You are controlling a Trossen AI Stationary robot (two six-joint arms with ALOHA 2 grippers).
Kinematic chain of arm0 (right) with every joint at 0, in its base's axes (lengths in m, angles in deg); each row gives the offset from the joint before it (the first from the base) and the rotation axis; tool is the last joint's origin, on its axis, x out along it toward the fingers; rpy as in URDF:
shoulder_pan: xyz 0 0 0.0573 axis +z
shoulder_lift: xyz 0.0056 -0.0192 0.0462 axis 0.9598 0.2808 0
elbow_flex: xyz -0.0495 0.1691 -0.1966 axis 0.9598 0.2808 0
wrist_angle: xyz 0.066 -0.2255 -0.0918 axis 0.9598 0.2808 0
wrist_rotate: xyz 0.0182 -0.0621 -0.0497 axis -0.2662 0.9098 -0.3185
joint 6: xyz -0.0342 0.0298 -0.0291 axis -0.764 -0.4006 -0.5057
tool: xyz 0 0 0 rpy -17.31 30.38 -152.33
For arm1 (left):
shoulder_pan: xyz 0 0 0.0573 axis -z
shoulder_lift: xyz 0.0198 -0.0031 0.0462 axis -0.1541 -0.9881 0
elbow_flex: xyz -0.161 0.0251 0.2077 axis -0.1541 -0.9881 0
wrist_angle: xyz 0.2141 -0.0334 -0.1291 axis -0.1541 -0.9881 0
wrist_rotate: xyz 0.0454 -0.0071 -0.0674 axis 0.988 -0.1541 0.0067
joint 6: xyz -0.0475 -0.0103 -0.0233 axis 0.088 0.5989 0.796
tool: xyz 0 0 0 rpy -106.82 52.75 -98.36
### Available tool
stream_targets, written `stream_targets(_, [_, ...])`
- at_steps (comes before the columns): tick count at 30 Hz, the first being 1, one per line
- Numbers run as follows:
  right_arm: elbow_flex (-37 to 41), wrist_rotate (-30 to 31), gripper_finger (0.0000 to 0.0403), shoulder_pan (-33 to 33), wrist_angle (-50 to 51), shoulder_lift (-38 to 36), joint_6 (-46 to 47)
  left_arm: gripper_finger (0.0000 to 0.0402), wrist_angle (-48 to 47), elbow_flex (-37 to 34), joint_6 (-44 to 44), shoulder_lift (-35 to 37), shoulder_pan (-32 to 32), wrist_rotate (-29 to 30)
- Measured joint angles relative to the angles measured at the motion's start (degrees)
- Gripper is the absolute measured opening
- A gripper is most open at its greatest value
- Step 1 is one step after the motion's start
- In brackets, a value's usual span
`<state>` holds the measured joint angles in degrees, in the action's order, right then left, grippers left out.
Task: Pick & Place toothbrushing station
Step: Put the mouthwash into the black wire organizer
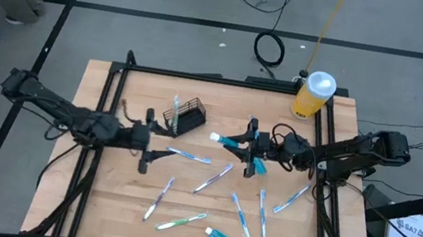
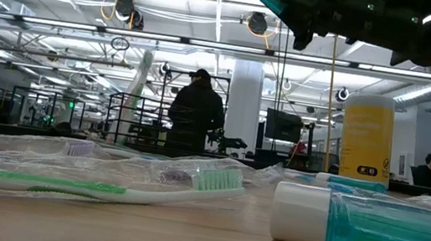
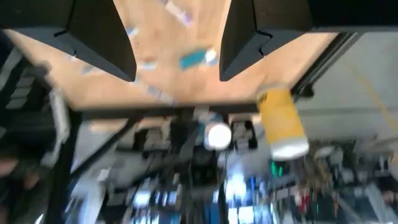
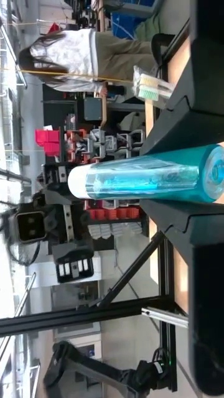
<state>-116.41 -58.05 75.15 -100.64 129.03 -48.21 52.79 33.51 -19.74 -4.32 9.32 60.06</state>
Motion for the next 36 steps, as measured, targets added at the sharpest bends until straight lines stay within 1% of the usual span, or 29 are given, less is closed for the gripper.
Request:
stream_targets(2, [0.0,-0.15,0.01,0.02,0.03,0.0,0.12,0.0237,-4.23,3.41,-0.56,-2.87,-1.05,-0.23])
stream_targets(6, [-0.57,-3.2,0.01,0.02,0.61,0.0,3.27,0.0237,-9.45,10.54,-4.03,-8.3,-3.12,-3.67])
stream_targets(8, [-1.92,-3.77,0.01,0.09,3.48,0.0,4.47,0.0237,-12.51,13.54,-6.09,-11.74,-3.95,-4.32])
stream_targets(10, [-3.63,-4.6,0.01,0.12,8.64,0.0,5.64,0.0237,-14.64,16.06,-7.78,-14.37,-4.54,-4.3])
stream_targets(12, [-4.8,-4.64,0.01,0.12,12.59,0.02,5.7,0.0237,-13.45,18.67,-8.78,-15.92,-5.18,-4.26])
stream_targets(14, [-5.22,-4.48,0.01,0.12,13.52,0.02,4.96,0.0237,-14.62,20.35,-9.03,-17.3,-5.7,-4.5])
stream_targets(17, [-5.25,-4.5,0.01,0.12,13.41,0.02,4.62,0.0237,-16.14,21.13,-8.45,-19.51,-6.5,-5.9])
stream_targets(21, [-5.22,-5.86,0.01,0.09,12.59,-0.02,4.61,0.0237,-14.48,21.36,-8.07,-20.47,-7.69,-7.77])
stream_targets(25, [-5.25,-6.9,0.01,0.1,12.07,0.02,4.45,0.0237,-13.72,21.23,-7.51,-22.76,-8.76,-7.97])
stream_targets(28, [-5.25,-7.45,0.01,0.1,12.17,0.02,4.44,0.0237,-11.79,21.31,-8.2,-23.17,-9.28,-7.99])
stream_targets(33, [-5.25,-7.37,0.01,0.1,11.94,0.02,3.52,0.0236,-12.3,21.31,-8.37,-23.37,-9.27,-8.06])
stream_targets(36, [-5.25,-7.37,0.01,0.08,11.95,0.02,3.39,0.0236,-11.86,21.31,-8.42,-23.23,-9.29,-9.73])
